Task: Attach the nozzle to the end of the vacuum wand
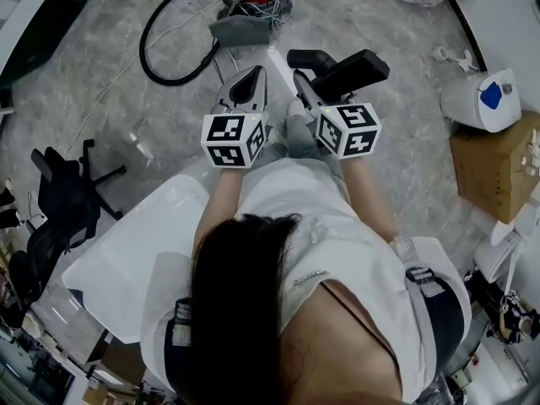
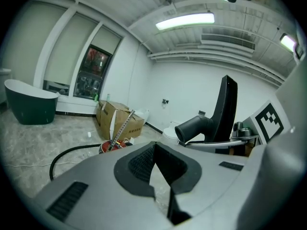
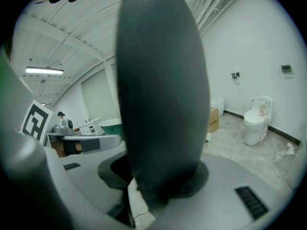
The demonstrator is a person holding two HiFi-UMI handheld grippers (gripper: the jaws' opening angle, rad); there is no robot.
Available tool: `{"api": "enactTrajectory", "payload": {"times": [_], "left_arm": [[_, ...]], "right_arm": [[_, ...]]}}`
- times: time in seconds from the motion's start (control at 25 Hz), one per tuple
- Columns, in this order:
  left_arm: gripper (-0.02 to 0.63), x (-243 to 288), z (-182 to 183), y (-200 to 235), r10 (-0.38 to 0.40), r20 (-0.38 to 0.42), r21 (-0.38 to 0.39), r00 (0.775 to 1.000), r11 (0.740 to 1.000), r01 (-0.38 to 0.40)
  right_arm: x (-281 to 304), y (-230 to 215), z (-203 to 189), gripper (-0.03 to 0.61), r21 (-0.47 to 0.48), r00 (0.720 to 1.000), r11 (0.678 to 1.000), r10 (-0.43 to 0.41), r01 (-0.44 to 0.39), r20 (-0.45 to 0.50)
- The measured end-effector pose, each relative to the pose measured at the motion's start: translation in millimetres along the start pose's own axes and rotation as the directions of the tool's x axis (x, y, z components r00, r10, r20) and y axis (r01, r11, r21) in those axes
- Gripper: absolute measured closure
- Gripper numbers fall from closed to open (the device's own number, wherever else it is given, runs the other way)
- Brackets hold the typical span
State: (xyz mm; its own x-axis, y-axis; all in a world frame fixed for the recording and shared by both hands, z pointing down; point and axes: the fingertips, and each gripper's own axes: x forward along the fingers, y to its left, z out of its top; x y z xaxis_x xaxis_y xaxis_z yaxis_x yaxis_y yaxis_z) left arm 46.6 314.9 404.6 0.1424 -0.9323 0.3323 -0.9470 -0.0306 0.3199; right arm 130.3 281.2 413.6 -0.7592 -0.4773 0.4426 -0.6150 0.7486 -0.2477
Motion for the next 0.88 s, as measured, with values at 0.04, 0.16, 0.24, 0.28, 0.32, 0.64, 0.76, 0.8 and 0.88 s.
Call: {"api": "enactTrajectory", "payload": {"times": [0.04, 0.16, 0.24, 0.28, 0.32, 0.64, 0.76, 0.8, 0.88], "left_arm": [[0.612, 2, 0, 0, -0.001, -0.002, -0.003, 1.0, 1.0, 0.001], [0.612, 7, 3, 5, -0.001, -0.005, -0.002, 1.0, 1.0, 0.001], [0.612, 12, 6, 10, 0.008, -0.001, -0.003, 1.0, 1.0, -0.008], [0.612, 15, 8, 11, 0.012, 0.001, -0.005, 1.0, 1.0, -0.012], [0.612, 19, 9, 12, 0.015, 0.0, -0.005, 1.0, 1.0, -0.015], [0.612, 51, 31, 10, -0.039, 0.019, -0.011, 0.999, 0.999, 0.039], [0.612, 65, 35, 10, -0.03, 0.005, 0.003, 1.0, 1.0, 0.03], [0.612, 69, 37, 11, -0.024, 0.002, 0.005, 1.0, 1.0, 0.024], [0.612, 79, 43, 13, -0.015, 0.012, -0.002, 1.0, 1.0, 0.015]], "right_arm": [[1, -1, 0, 0.407, 0.001, 1.0, 1.0, -0.003, 0.003, -0.002], [7, -5, 0, 0.407, 0.004, 1.0, 1.0, -0.013, 0.013, -0.007], [11, -8, 2, 0.407, 0.002, 1.0, 1.0, -0.014, 0.014, -0.009], [13, -11, 4, 0.407, -0.001, 1.0, 1.0, -0.013, 0.013, -0.009], [15, -14, 6, 0.407, -0.004, 1.0, 1.0, -0.013, 0.013, -0.009], [37, -42, 28, 0.407, -0.009, 1.0, 1.0, -0.024, 0.024, -0.005], [45, -52, 38, 0.407, -0.022, 1.0, 1.0, -0.016, 0.016, -0.007], [48, -55, 42, 0.407, -0.028, 1.0, 1.0, -0.012, 0.012, -0.004], [54, -62, 51, 0.407, -0.046, 1.0, 0.999, -0.008, 0.009, 0.006]]}}
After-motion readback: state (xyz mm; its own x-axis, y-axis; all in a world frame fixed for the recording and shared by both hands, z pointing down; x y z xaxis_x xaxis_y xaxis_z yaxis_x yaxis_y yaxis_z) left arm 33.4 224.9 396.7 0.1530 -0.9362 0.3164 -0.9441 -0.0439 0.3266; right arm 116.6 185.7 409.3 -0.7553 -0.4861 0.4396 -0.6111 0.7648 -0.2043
